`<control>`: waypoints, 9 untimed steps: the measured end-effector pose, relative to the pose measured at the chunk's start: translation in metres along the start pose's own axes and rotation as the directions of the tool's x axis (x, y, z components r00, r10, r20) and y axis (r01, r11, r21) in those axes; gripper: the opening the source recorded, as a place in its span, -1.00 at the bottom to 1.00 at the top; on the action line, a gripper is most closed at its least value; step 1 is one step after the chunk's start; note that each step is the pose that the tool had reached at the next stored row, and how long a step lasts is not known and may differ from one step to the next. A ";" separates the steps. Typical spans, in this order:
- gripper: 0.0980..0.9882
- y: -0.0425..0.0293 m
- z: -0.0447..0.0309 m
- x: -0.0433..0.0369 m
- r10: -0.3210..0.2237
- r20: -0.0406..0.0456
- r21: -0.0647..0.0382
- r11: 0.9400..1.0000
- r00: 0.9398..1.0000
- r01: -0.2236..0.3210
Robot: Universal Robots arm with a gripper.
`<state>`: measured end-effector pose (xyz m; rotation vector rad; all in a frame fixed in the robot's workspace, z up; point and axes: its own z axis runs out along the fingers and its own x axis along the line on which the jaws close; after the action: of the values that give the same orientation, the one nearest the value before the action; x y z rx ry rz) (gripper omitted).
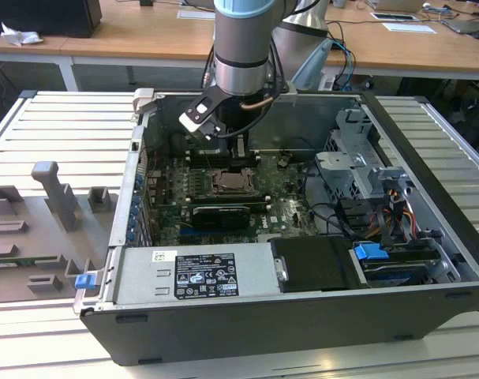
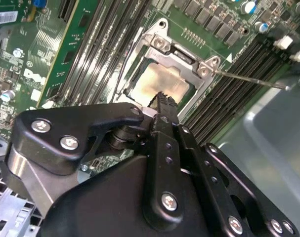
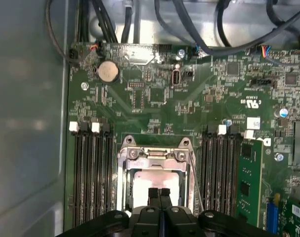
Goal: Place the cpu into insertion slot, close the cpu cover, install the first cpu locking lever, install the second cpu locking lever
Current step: 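Close the cpu cover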
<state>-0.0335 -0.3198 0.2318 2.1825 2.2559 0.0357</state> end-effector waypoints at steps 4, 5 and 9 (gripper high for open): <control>-0.98 -0.0005 0.0013 0.0000 -0.003 0.000 0.000 1.000 1.000 0.003; -0.98 -0.0007 0.0015 0.0000 -0.003 0.000 0.000 1.000 1.000 0.003; -0.98 -0.0023 0.0023 0.0001 -0.003 0.000 0.000 1.000 1.000 0.003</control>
<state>-0.0358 -0.3198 0.2294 2.1794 2.2590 0.0357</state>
